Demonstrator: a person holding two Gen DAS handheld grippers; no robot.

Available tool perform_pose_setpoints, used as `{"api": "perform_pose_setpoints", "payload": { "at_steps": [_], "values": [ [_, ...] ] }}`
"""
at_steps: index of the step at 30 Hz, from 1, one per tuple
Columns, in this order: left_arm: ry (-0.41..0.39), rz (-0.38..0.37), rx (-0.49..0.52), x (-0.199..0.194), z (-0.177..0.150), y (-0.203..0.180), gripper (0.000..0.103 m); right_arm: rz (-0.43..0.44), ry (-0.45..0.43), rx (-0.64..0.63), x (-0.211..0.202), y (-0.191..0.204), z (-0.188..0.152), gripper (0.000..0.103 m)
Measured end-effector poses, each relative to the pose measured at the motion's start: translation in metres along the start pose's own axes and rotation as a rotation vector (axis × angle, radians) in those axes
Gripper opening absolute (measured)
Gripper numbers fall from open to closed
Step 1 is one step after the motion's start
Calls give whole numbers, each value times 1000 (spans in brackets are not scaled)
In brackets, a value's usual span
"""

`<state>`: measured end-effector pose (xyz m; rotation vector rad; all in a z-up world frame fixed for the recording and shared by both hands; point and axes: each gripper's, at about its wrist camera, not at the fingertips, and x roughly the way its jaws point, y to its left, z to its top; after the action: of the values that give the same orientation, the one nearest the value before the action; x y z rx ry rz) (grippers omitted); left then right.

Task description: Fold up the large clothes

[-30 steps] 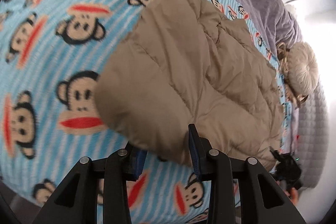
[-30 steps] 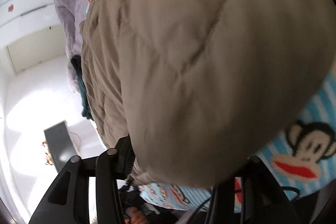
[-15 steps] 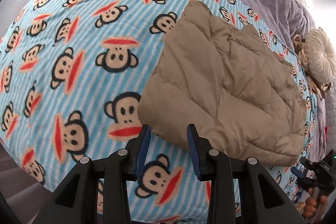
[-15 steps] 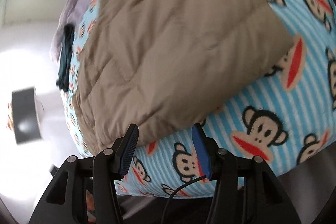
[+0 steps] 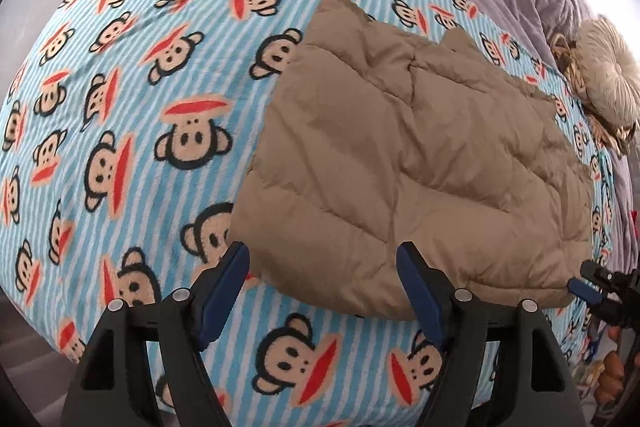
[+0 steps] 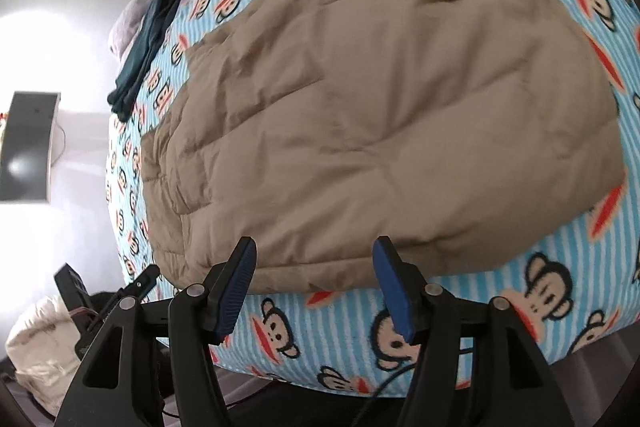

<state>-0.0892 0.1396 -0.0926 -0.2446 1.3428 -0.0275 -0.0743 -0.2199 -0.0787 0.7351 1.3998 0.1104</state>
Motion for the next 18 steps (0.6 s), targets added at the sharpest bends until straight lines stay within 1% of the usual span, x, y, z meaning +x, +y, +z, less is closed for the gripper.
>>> {"api": "perform_pose_setpoints", "payload": {
  "at_steps": [2, 3, 4, 5, 6, 9, 13, 15, 18],
  "values": [
    [10, 4, 10, 4, 2, -2, 77, -1, 8, -16, 3, 8, -1, 65],
    [15, 10, 17, 7, 3, -4, 82, -7, 11, -23, 3, 12, -1, 66],
    [17, 14, 21, 9, 3, -4, 91, -17, 15, -30, 6, 16, -2, 68],
    [14, 17, 24, 9, 3, -5, 103, -30, 16, -39, 8, 20, -2, 79],
    [1, 16, 29, 8, 3, -6, 102, -35, 15, -44, 4, 12, -4, 86],
    [2, 11, 40, 10, 6, -6, 102, -52, 17, -47, 8, 21, -3, 86],
    [18, 3, 38, 17, 10, -1, 102, -84, 7, -52, 15, 22, -2, 87],
    [23, 6, 43, 20, 13, 0, 103, -104, -2, -72, 17, 25, -3, 88],
    [25, 0, 54, 24, 17, 5, 103, -157, -24, -129, 22, 34, -7, 88]
  ]
}}
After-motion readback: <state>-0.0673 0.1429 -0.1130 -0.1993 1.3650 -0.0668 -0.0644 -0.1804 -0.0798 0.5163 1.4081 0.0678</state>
